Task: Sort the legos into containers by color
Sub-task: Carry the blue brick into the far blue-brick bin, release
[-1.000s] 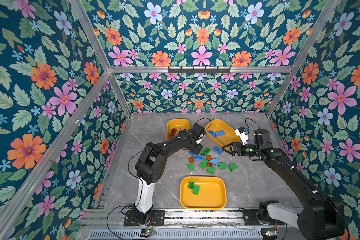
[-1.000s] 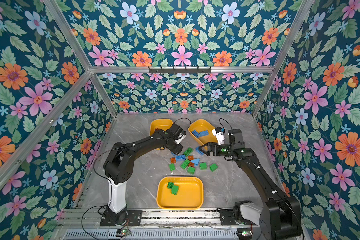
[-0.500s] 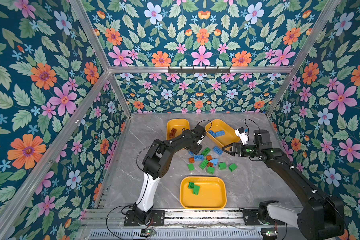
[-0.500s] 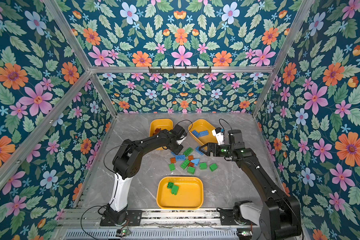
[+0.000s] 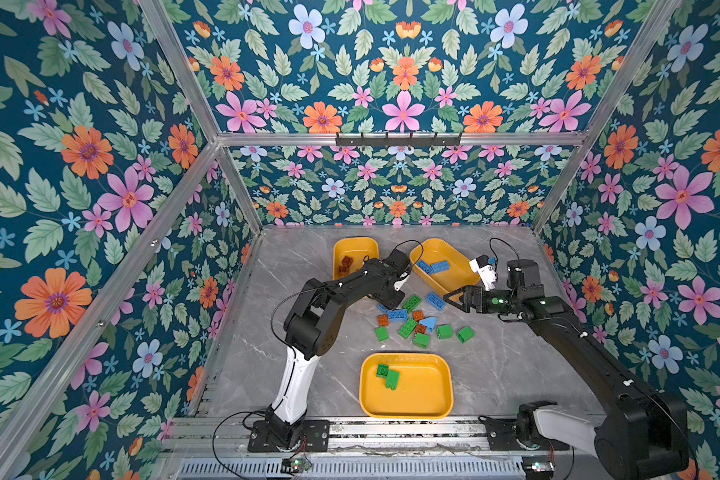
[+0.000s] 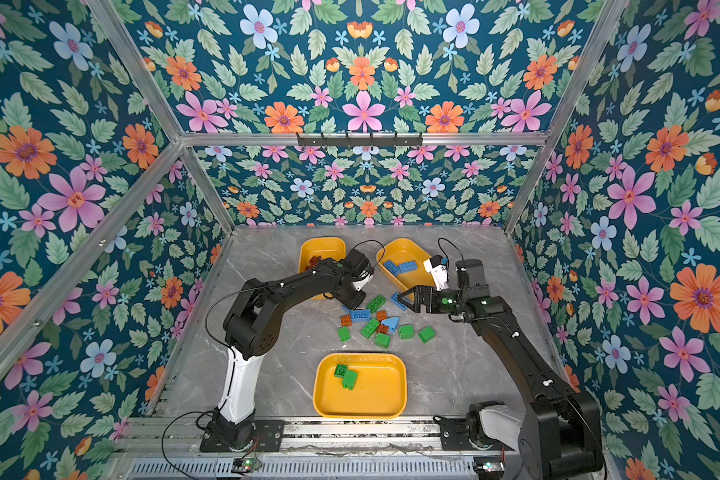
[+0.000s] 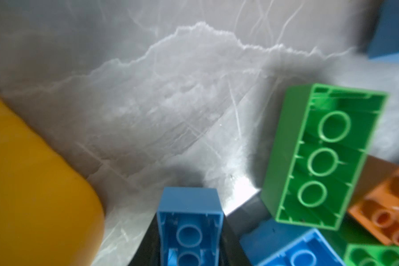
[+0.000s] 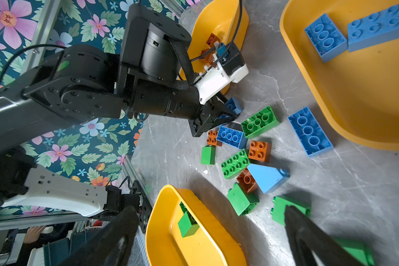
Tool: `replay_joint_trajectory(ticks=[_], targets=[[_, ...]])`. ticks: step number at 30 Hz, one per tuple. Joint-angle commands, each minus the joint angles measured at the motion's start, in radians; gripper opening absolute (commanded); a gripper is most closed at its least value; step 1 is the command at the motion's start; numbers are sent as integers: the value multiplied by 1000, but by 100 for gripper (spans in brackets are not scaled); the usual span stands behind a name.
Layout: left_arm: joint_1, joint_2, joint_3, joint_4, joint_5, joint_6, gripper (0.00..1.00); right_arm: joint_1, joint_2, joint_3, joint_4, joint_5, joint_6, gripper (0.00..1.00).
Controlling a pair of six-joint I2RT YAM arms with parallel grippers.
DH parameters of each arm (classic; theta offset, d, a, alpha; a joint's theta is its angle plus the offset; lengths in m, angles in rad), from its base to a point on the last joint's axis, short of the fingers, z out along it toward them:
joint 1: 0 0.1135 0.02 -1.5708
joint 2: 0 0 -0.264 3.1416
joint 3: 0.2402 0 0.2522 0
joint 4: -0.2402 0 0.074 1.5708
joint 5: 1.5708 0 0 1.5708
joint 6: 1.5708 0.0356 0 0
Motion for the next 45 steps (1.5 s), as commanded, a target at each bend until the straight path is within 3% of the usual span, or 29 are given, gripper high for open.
replay_joint_trajectory(ticks=[1,9,15,25,36,42,45], targets=[[0,-32,21,-37,19,-14,25,0,2,10,15,4,-7,99],[-2,-101,116,-76,100,-92,26,0,4,26,11,17,-6,99],[-8,-89,223,14,204,-193,27,0,9,41,14,32,-5,99],[-16,62,340,366,248,-271,28,0,-1,56,10,64,0,99],[-14,330,585,504,212,-246,29,-13,-32,52,-27,82,-13,99],[-6,396,614,588,188,-286,38,-22,-35,46,-30,80,-19,99],[-1,415,622,599,174,-311,50,-22,-33,46,-27,77,-17,99]])
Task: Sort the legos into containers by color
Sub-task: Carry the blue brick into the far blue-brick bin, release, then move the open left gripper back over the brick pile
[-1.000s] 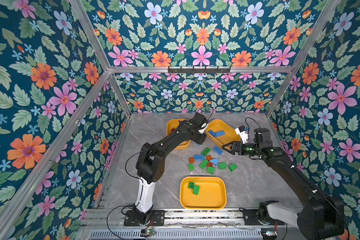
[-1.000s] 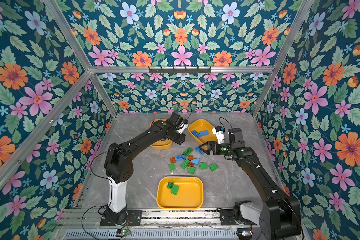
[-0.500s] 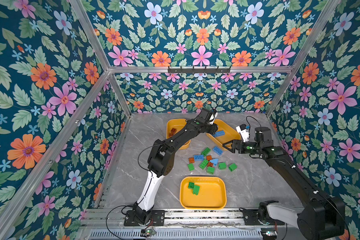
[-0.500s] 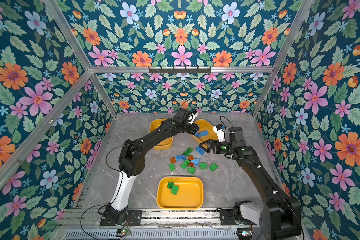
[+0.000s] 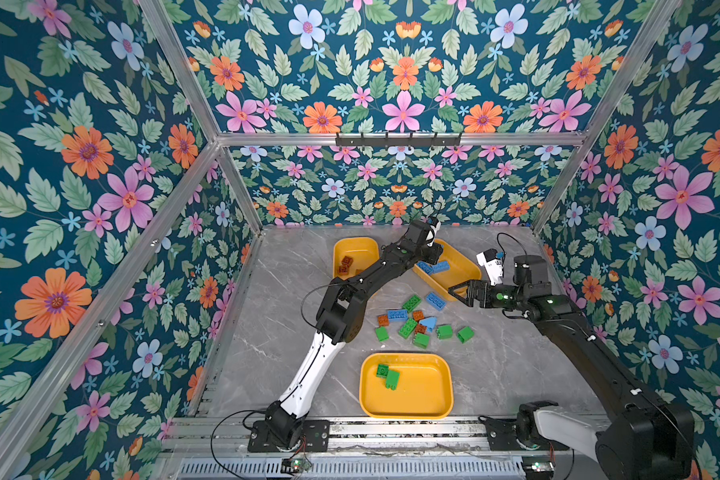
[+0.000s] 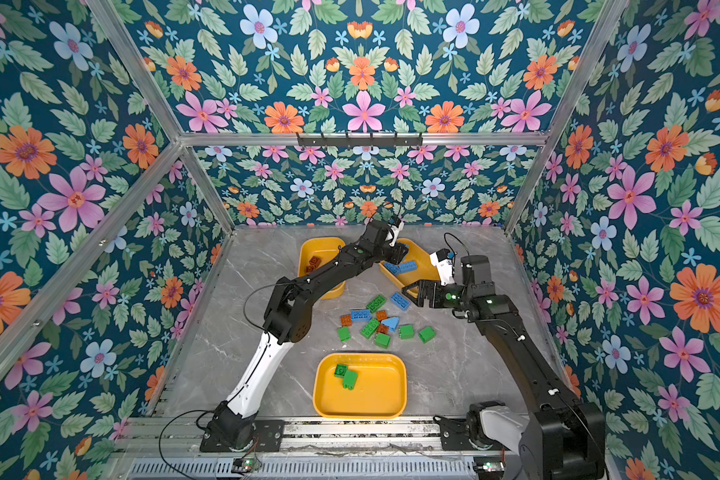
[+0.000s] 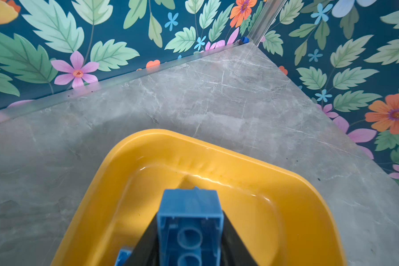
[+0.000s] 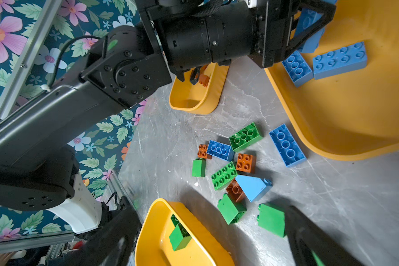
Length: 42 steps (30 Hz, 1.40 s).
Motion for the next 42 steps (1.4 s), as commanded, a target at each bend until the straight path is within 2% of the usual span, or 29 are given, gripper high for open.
replay_joint_trajectory(ticks=[1,4,10,17,20,29,36,42], targets=[[4,7,10,59,-34,-32,56,0,0,1,0,-2,-12,99],[4,-12,12,43,-37,-36,70,0,2,1,0,-3,-13,99],[2,-120,-45,-110,-23,4,74,0,7,1,2,-18,-19,99],[-14,-348,-270,-318,-59,28,75,0,21,4,6,-54,-28,99],[-20,-447,-370,-399,-99,-7,75,0,23,6,6,-67,-29,99],[-44,-705,-708,-500,-176,-124,73,-1,23,-17,16,-99,-24,99],[-80,-779,-915,-445,-185,-256,72,0,18,-39,26,-110,-11,99],[-89,-753,-978,-426,-218,-294,69,0,14,-45,17,-110,-17,99]])
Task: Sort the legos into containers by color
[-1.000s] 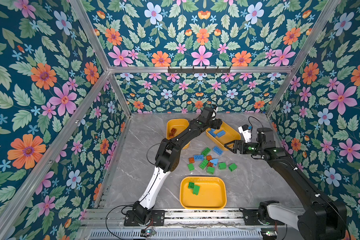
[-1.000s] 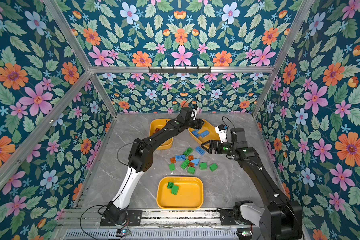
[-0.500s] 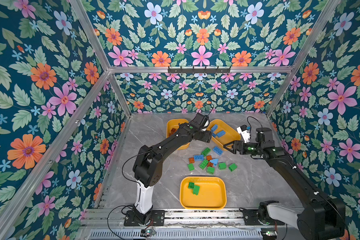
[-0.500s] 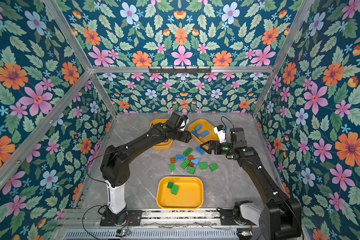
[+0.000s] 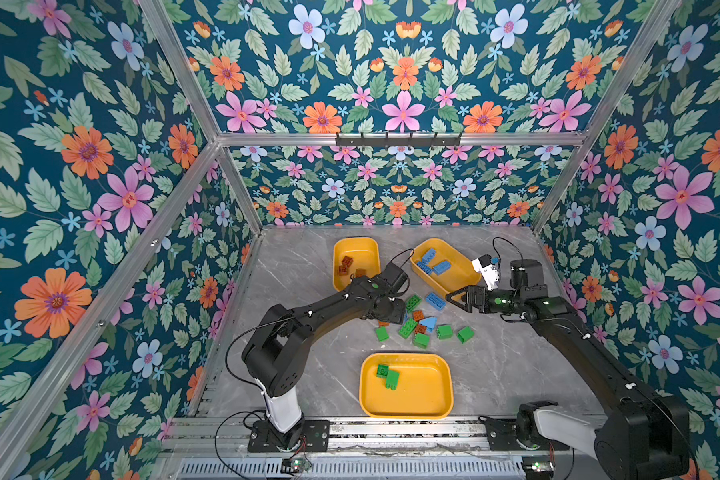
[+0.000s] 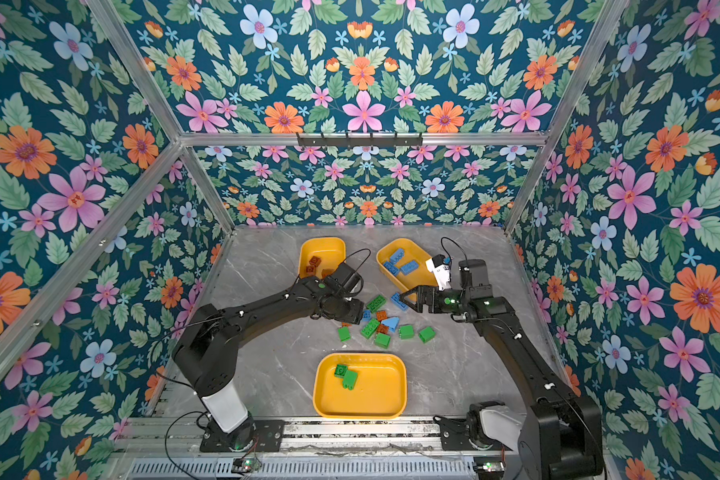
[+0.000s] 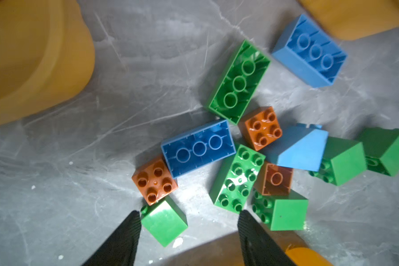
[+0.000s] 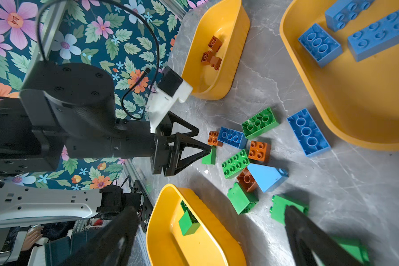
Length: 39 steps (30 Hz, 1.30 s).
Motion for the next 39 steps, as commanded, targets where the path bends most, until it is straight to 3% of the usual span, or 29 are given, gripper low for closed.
replay_joint_trajectory(ticks=[1,6,27,39], targets=[[0,17,-15,22,-36,-41,67,0,-5,-4,9,-13,-4,99],[1,41,-57,38,-33,-55,61,0,-14,-18,8,-6,-4,99],[19,138,-16,10,-194,-53,58,0,-20,-23,-7,11,-15,99],[36,144,-28,34,-141,-40,35,0,-22,-23,-11,12,-19,99]])
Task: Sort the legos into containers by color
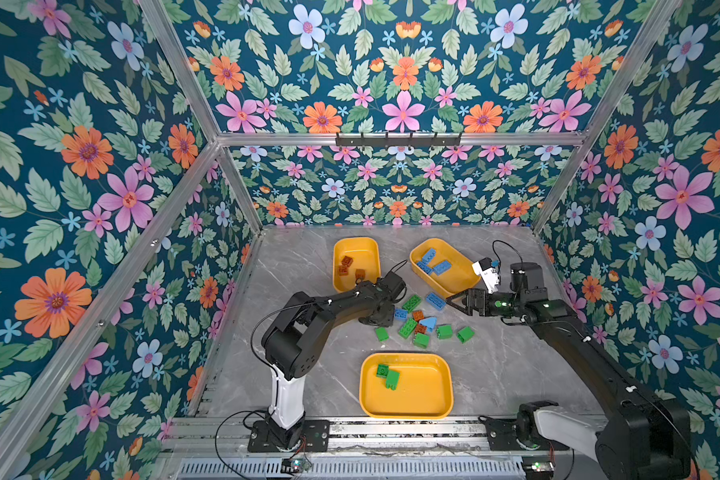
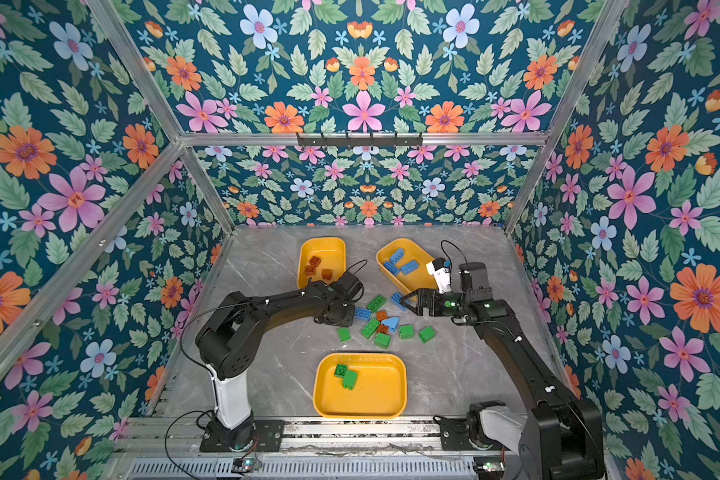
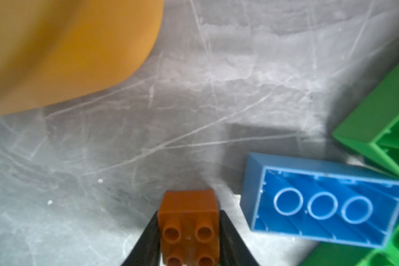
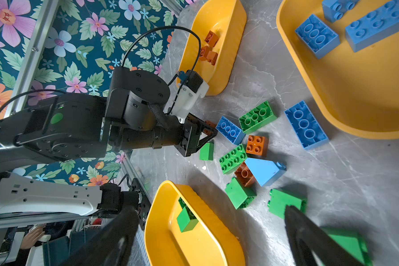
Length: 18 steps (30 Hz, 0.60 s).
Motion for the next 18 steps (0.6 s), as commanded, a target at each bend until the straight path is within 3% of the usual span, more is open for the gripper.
replay_joint_trajectory(ticks=[1,7,13,18], targets=[[8,-5,-3,-9,14,15,33,1,-3,3,-7,5,-11,99],[28,-50,27,-49,9,62,27,1,3,14,-7,5,-12,99],[51,-79,173,-149,5,154,26,1,14,25,12,-6,2,99],[134,-50,301,-169,13,241,27,1,23,29,40,-20,22,99]])
